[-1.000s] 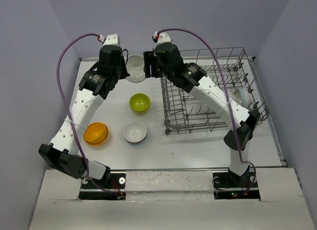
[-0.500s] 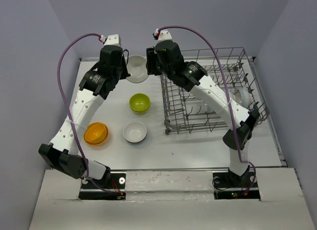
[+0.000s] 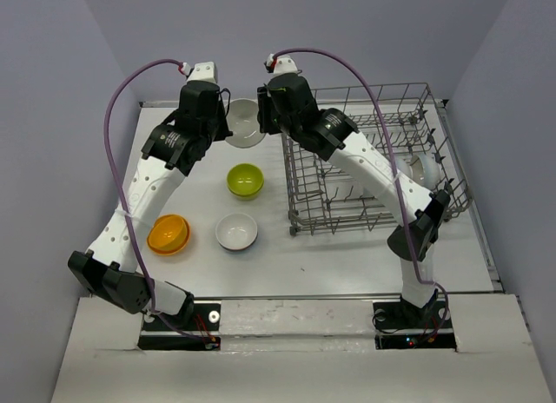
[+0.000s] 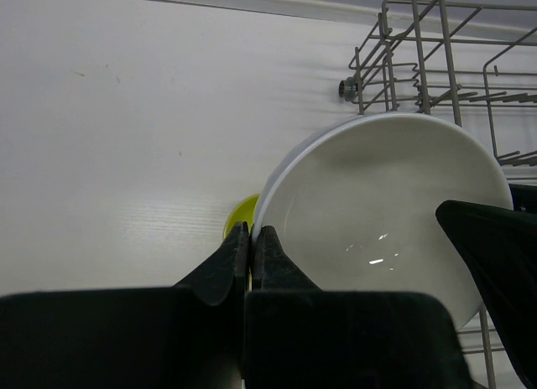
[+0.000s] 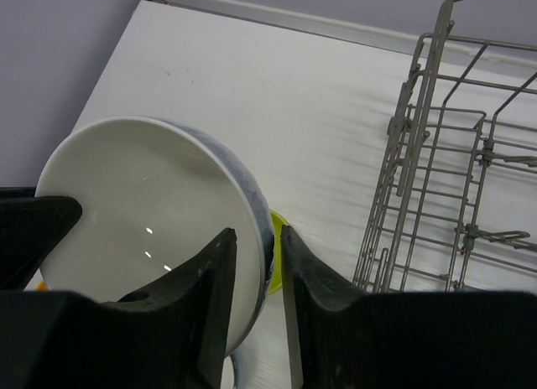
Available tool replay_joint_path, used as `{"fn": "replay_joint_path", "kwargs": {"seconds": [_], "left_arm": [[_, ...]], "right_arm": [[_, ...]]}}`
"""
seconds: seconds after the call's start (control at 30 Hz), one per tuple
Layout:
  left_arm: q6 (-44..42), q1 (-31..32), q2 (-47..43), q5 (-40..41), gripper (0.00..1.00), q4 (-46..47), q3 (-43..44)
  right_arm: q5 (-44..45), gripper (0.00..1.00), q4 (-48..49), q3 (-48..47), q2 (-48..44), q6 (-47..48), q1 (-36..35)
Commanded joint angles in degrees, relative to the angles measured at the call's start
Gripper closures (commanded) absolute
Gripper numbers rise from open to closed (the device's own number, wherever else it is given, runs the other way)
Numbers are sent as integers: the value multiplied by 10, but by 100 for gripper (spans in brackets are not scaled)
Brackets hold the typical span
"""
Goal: Load the bowls into the dish rack
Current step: Pass from the left arm to the right
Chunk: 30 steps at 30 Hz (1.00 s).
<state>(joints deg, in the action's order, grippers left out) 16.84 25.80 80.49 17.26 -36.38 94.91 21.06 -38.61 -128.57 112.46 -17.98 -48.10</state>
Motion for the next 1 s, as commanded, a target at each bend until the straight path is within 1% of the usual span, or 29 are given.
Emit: {"fn": "replay_joint_path", "kwargs": {"seconds": [0.0, 0.17, 0.23, 0.5, 0.53, 0.57, 0.67, 0.7, 0.73, 0.77, 0.8, 0.87, 0.9, 0.97], "left_arm": [[0, 3, -32, 11, 100, 35, 23], [2, 4, -33, 11, 100, 35, 22], [2, 4, -34, 11, 100, 34, 24], [0, 6, -38, 7, 100, 33, 26], [0, 6, -38, 3, 100, 34, 26], [-1, 7, -38, 1, 100, 35, 26], [-3, 8, -40, -12, 99, 39, 27], [-3, 9, -42, -13, 95, 44, 27], [-4, 10, -44, -13, 85, 46, 27], [-5, 10, -45, -12, 82, 47, 27], [-6, 10, -46, -12, 74, 50, 27], [-8, 10, -47, -12, 66, 54, 28], [-9, 11, -48, -13, 63, 56, 28], [-11, 11, -49, -14, 54, 62, 30]], "right_arm": [[12, 69, 13, -22, 3, 1, -5], [12, 75, 13, -22, 1, 2, -5], [14, 80, 13, -21, 1, 2, -5], [15, 92, 13, -19, 2, 2, -5], [16, 97, 13, -19, 3, 3, -5], [17, 99, 13, -19, 4, 2, -5], [24, 99, 13, -20, 2, 2, -5], [26, 99, 13, -20, 1, 4, -5], [31, 99, 14, -21, -1, 5, -5], [34, 99, 14, -20, -1, 7, -5], [37, 99, 14, -21, -4, 7, -5], [41, 99, 14, -20, -7, 9, -5], [42, 99, 14, -20, -8, 11, -5], [47, 99, 16, -18, -15, 13, -5]]}}
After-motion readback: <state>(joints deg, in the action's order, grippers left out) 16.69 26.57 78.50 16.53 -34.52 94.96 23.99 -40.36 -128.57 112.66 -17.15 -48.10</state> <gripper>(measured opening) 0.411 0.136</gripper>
